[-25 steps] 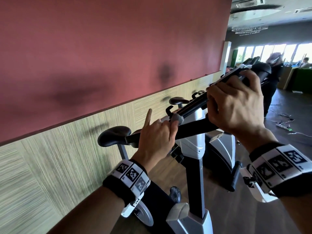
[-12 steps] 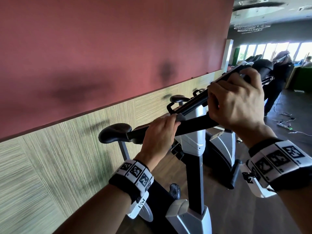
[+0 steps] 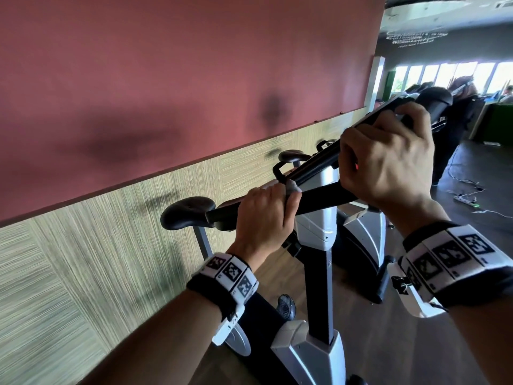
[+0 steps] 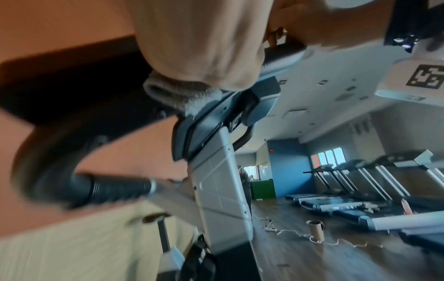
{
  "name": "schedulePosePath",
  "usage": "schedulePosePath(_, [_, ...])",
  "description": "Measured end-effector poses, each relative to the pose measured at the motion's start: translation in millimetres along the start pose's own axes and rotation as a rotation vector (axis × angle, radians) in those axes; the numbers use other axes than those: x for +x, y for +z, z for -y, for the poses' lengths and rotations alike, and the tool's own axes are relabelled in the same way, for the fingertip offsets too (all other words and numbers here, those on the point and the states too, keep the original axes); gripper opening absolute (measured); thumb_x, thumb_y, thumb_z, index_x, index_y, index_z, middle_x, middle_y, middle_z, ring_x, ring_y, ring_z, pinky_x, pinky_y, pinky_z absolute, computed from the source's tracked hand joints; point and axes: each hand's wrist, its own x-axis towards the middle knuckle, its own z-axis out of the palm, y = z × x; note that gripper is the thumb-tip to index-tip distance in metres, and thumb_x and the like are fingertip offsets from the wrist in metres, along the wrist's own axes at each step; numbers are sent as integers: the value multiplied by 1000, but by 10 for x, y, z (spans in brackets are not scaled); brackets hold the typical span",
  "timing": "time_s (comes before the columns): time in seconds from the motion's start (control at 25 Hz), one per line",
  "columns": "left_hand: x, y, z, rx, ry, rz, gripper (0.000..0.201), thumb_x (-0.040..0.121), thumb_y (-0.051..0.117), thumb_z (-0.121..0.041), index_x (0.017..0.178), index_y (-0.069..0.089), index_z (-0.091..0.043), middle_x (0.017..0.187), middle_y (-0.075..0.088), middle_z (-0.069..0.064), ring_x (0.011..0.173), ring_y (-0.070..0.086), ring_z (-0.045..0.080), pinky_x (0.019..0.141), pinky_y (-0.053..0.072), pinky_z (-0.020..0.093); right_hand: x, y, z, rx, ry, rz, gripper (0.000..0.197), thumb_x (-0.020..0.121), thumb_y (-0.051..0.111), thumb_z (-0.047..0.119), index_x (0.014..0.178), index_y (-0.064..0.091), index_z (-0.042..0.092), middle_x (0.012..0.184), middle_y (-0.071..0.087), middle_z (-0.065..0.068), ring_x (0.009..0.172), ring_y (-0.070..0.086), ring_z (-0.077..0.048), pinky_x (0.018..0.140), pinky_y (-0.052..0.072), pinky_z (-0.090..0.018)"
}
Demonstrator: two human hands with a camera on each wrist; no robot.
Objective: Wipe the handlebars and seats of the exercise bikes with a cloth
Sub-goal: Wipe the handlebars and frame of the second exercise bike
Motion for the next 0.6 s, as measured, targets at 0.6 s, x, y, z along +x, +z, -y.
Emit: schedulePosePath(0.6, [205,-17,-215,-50,-60,45,73,108,1,-49,88,65,-21,61,59,-3,46,42,10,57,27,26,2,-17,-37,45,-3,-21,26,95,45,19,73,60,15,68,66,-2,76,52,-29,110,29,-41])
